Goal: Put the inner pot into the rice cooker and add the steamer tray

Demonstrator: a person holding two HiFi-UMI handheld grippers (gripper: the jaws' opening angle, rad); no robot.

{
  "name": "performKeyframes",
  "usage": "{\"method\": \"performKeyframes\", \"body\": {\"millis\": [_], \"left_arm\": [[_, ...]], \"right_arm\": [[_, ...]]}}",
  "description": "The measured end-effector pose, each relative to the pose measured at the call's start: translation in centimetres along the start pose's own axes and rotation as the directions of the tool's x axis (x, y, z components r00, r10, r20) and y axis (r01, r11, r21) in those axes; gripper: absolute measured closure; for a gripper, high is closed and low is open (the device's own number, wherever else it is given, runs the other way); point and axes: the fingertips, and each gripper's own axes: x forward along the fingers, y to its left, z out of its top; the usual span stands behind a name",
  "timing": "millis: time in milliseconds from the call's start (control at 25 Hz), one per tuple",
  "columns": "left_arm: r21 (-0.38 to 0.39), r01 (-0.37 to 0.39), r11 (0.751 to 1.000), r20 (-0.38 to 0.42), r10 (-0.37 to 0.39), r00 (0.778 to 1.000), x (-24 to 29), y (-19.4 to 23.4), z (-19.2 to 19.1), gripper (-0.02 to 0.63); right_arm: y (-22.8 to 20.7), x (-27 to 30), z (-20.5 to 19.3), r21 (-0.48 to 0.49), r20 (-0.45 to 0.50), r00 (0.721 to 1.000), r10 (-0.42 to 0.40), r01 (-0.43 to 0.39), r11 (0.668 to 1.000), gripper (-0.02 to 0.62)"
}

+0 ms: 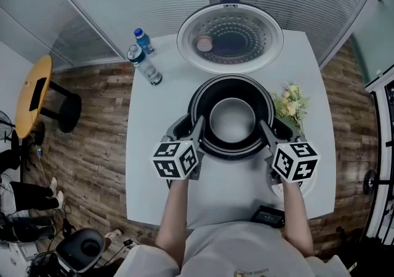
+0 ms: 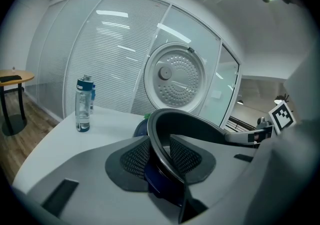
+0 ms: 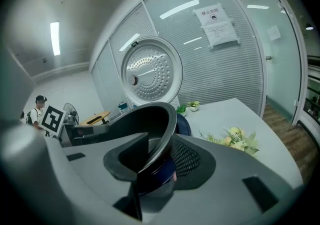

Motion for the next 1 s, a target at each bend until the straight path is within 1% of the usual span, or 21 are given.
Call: {"method": "performKeyframes", "body": {"millis": [80, 200, 280, 320, 400, 440, 680, 800, 1000], "left_arm": [[0.043, -0.011, 0.999, -0.012, 0.012, 1.0, 0.2, -0.2, -0.1, 0.477], [0.119, -0.039, 0.992, -0.038, 0.044, 0.998, 0.6, 0.0, -0.2, 0.462], [0.175, -0.071, 0.982, -0.042, 0.08, 0.996, 0.8, 0.4, 0.0, 0.457], [0.205, -0.089, 0.975, -0.041, 0.1, 0.994, 0.7, 0.6, 0.0, 0.443], [0.235, -0.109, 0.966, -0.032, 0.12, 0.992, 0.4, 0.6, 0.1, 0.42], [0.234, -0.11, 0.966, -0.026, 0.119, 0.993, 0.1, 0.6, 0.3, 0.419], [0.205, -0.091, 0.974, 0.004, 0.093, 0.996, -1.1, 0.2, 1.1, 0.419], [0.186, -0.063, 0.98, 0.002, 0.064, 0.998, -2.0, -0.4, 0.5, 0.419], [0.176, -0.025, 0.984, 0.003, 0.025, 1.0, -4.4, -2.6, -0.8, 0.419]], "right_arm": [[-0.4, 0.3, -0.5, -0.008, -0.033, 0.999, 0.0, 0.0, 1.0, 0.44], [-0.6, 0.8, -0.5, -0.022, -0.052, 0.999, -0.006, 0.005, 1.0, 0.437], [-0.5, 1.2, -0.4, -0.064, -0.053, 0.998, -0.024, 0.021, 0.998, 0.434], [-0.5, 1.2, -0.3, -0.097, -0.049, 0.998, -0.042, 0.037, 0.995, 0.424], [-0.7, 0.8, 0.0, -0.15, -0.028, 0.996, -0.083, 0.078, 0.986, 0.417], [-0.8, 0.4, 0.2, -0.153, -0.016, 0.995, -0.094, 0.09, 0.984, 0.417], [-1.3, -1.5, 0.7, -0.099, 0.022, 0.993, -0.113, 0.114, 0.988, 0.417], [-1.1, -2.7, 0.1, -0.082, 0.029, 0.993, -0.118, 0.12, 0.989, 0.418], [-0.7, -6.1, -0.9, -0.073, 0.046, 0.99, -0.133, 0.136, 0.988, 0.418]]}}
